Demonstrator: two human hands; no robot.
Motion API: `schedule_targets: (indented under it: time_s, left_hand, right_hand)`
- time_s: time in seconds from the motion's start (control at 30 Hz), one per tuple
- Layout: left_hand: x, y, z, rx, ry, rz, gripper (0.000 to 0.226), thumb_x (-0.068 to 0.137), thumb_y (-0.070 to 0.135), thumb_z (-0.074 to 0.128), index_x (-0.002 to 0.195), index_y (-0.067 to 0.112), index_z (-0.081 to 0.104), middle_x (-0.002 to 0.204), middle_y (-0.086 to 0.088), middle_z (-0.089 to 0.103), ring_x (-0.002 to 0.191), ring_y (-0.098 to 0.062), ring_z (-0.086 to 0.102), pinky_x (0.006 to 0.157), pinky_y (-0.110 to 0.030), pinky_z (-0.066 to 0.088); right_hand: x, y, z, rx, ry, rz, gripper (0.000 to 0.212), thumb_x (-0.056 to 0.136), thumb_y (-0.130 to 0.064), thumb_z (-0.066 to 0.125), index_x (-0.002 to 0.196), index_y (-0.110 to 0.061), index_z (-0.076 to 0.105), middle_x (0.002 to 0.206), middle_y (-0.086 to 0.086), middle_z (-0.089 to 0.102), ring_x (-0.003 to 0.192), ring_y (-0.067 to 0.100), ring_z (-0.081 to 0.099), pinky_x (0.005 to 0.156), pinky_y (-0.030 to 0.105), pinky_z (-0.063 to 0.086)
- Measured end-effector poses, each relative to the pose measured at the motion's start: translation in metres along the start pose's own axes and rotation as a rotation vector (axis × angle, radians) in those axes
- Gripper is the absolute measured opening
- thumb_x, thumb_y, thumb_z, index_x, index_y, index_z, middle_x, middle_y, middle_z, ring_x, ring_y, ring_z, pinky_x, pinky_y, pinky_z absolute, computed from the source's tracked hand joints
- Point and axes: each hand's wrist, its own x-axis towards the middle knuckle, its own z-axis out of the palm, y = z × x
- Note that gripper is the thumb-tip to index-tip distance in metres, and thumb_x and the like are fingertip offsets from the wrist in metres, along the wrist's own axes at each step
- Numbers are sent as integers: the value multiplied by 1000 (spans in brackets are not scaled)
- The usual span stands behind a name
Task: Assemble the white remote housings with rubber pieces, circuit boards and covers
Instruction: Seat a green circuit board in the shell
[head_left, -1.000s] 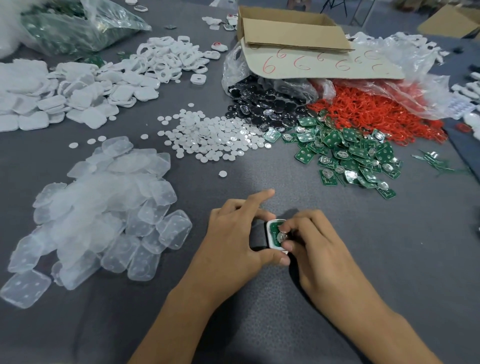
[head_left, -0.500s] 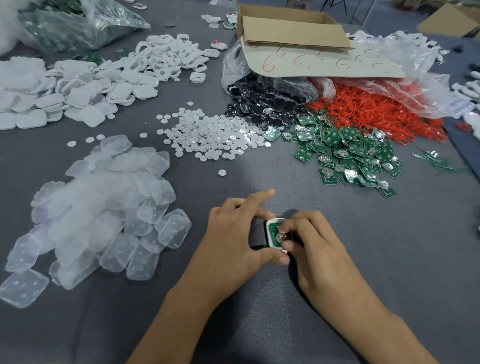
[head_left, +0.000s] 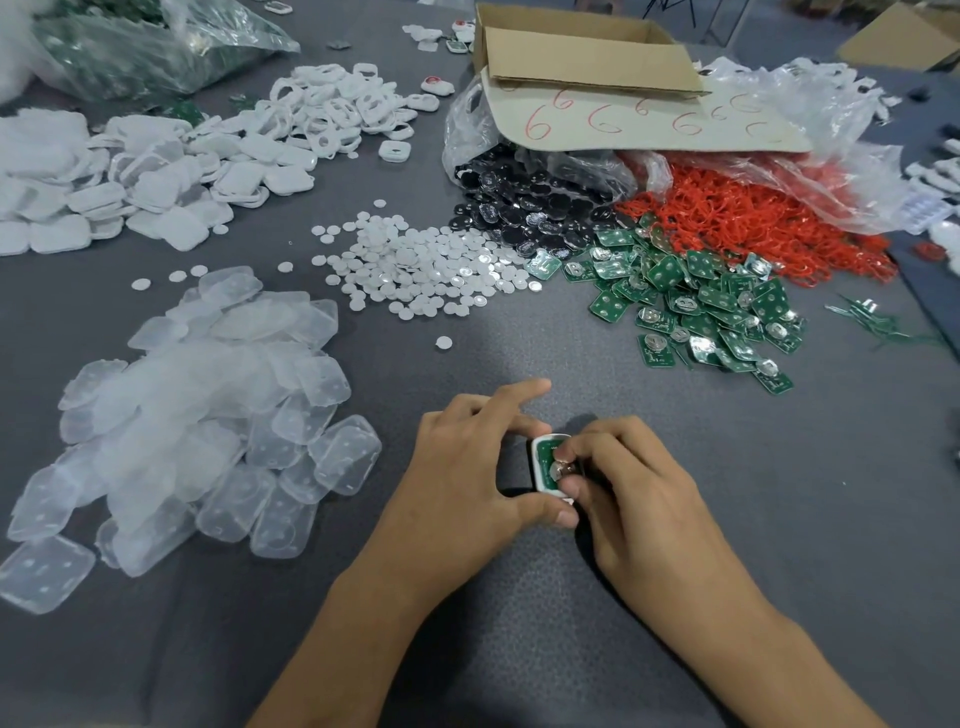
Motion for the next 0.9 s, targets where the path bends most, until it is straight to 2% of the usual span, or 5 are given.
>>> schedule_targets:
  time_s: [0.23, 0.47, 0.6, 0.77, 0.9]
  left_hand:
    - [0, 0, 0, 5, -4, 0, 94, 57, 56, 88, 139, 47, 45, 112, 28, 64, 123, 4, 43, 105, -10, 16]
    - [0, 1, 0, 13, 2, 12, 90, 58, 52, 90, 138, 42, 50, 112, 29, 64, 123, 4, 45, 108, -20, 22]
    - [0, 0, 0, 15, 5, 25, 88, 58, 52, 90, 137, 42, 50, 112, 29, 64, 122, 6, 44, 107, -18, 21]
    - [-1, 0, 1, 31, -3, 47, 87, 62, 58, 87, 138, 46, 46, 116, 30, 62, 123, 3, 44, 108, -17, 19]
    - [-2, -1, 2, 47, -1, 60, 87, 62, 59, 87, 139, 46, 47, 120, 28, 61, 122, 3, 45, 107, -19, 23]
  right_hand:
    - [3, -3, -6, -17, -4, 9, 9, 87, -7, 72, 92, -13, 69, 98, -6, 60, 80, 13, 61, 74, 27, 49]
    - [4, 1, -5, 42, 32, 20, 10, 84, -7, 77, 89, -14, 76, 97, -8, 63, 81, 3, 61, 76, 14, 47]
    - [5, 2, -6, 47, 18, 33, 12, 82, -7, 79, 90, -16, 77, 96, -8, 63, 81, 2, 60, 76, 6, 42]
    - [3, 3, -9, 103, -10, 70, 17, 84, -11, 78, 99, -19, 74, 99, -12, 62, 86, -3, 58, 79, 4, 38]
    - [3, 2, -10, 135, 3, 86, 22, 84, -11, 78, 103, -20, 75, 100, -12, 63, 89, 1, 61, 79, 6, 40]
